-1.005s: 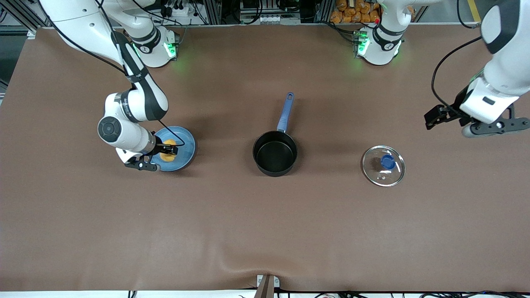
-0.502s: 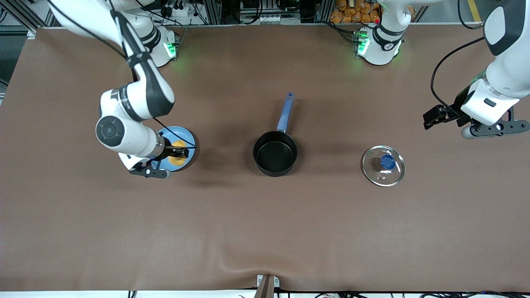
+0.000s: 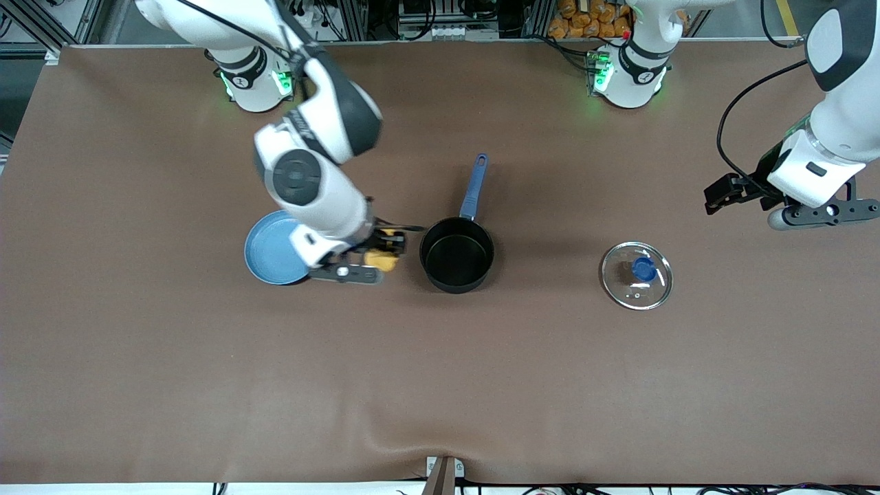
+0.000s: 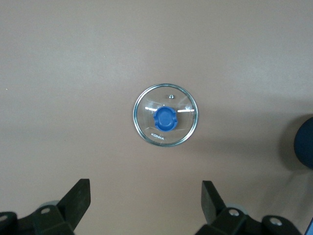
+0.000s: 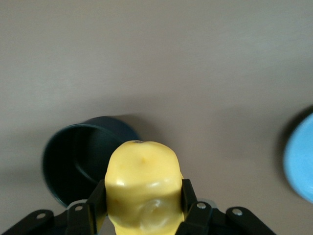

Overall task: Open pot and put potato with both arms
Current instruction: 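Lift the yellow potato with the right gripper and carry it over the pot, then lower the potato into the pot and open the right gripper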

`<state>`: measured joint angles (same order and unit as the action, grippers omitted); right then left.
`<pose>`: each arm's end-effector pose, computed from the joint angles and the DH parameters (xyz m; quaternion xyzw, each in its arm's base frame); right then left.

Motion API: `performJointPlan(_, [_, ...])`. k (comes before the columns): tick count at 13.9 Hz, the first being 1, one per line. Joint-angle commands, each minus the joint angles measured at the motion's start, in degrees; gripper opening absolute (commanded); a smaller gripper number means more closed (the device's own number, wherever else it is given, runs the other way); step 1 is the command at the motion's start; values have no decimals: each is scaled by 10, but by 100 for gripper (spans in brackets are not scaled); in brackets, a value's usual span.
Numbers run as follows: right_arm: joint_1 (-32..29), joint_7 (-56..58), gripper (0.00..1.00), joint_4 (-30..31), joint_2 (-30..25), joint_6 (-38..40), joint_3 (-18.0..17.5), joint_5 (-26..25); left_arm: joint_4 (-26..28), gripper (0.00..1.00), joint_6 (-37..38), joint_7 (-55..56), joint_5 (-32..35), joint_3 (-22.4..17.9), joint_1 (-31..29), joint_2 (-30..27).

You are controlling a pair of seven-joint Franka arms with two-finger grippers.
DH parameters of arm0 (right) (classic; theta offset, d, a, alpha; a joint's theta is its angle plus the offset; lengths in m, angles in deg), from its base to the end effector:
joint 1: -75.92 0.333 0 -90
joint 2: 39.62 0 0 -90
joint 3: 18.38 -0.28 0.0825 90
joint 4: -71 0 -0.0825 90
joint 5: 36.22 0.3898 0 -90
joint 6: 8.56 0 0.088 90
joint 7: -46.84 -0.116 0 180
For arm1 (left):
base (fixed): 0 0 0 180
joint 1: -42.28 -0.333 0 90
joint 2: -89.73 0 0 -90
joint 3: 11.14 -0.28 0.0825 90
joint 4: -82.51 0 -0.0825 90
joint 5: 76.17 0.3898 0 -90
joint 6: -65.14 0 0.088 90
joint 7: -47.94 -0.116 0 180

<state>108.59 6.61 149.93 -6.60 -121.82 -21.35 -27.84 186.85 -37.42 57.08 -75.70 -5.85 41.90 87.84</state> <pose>0.5705 0.4144 0.3411 -0.9940 0.0723 0.0409 0.0714 0.5579 -0.0476 0.4962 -0.9993 -0.0360 -0.0016 0.0054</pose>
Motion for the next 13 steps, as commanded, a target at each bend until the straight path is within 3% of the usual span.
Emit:
performJointPlan(1, [36,-37,0,-97,83,1,8,1,-12,100,14,-12,-11,2,-7,2])
performJointPlan(4, [65,-123,0,-106,111,-55,8,1,-12,100,15,-12,-11,2,-8,2])
performJointPlan(13, [97,-131,0,-112,164,-80,8,0,-12,100,17,-12,-11,2,-7,1])
